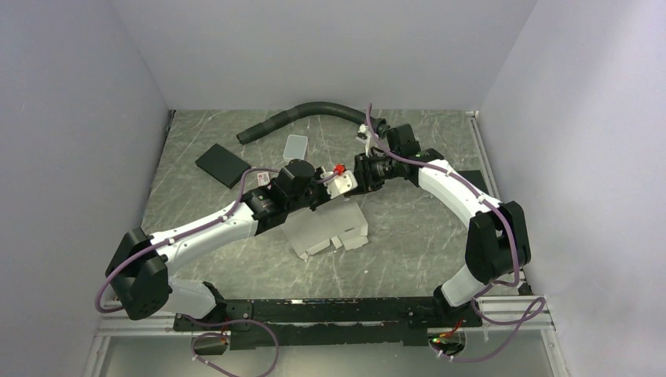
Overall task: Fold the paper box
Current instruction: Fold the paper box at the center of the board.
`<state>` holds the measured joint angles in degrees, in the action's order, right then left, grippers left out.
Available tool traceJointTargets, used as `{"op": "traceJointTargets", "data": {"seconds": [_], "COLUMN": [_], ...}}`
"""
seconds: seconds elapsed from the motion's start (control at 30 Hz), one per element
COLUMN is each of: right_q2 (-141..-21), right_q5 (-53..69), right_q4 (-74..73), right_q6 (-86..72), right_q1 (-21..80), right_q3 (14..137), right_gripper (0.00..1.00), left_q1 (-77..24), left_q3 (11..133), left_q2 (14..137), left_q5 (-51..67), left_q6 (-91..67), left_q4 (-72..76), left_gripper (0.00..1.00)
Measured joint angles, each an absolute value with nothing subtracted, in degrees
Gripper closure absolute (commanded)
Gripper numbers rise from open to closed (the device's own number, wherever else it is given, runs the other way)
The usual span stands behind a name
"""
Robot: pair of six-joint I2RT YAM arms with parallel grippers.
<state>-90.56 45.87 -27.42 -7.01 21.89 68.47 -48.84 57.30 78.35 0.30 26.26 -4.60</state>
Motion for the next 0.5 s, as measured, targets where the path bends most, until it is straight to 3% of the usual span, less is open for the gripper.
{"op": "traceJointTargets", "data": {"seconds": [0.07,0.13,0.33,0.37,0.43,0.5], "right_q2": [-90.56,-90.56,-90.43,-90.32,-90.21,-90.21], "right_q5": [45.54,45.15,44.40,44.40,44.91,45.30], "right_q4": [-27.42,-27.42,-26.92,-26.72,-26.52,-26.50], "right_q6": [-6.63,-6.11,-3.49,-3.16,-2.68,-2.17], "right_q1": [21.93,21.98,22.52,22.57,22.61,22.59], "right_q3": [68.47,68.47,68.10,67.79,67.42,67.37], "right_gripper": [0.74,1.00,1.00,0.93,0.69,0.60], "left_q1": [-48.84,-48.84,-48.88,-48.88,-48.90,-48.93], "left_q3": [57.58,57.89,57.98,57.98,58.00,58.06], "left_q2": [78.35,78.35,78.35,78.35,78.35,78.35], "left_q5": [0.14,0.12,0.19,0.19,0.38,0.58], "left_q6": [26.26,26.24,26.11,26.02,25.96,25.87], "left_q4": [-4.82,-5.08,-5.78,-5.91,-6.35,-6.44], "left_gripper": [1.00,1.00,1.00,1.00,1.00,1.00]}}
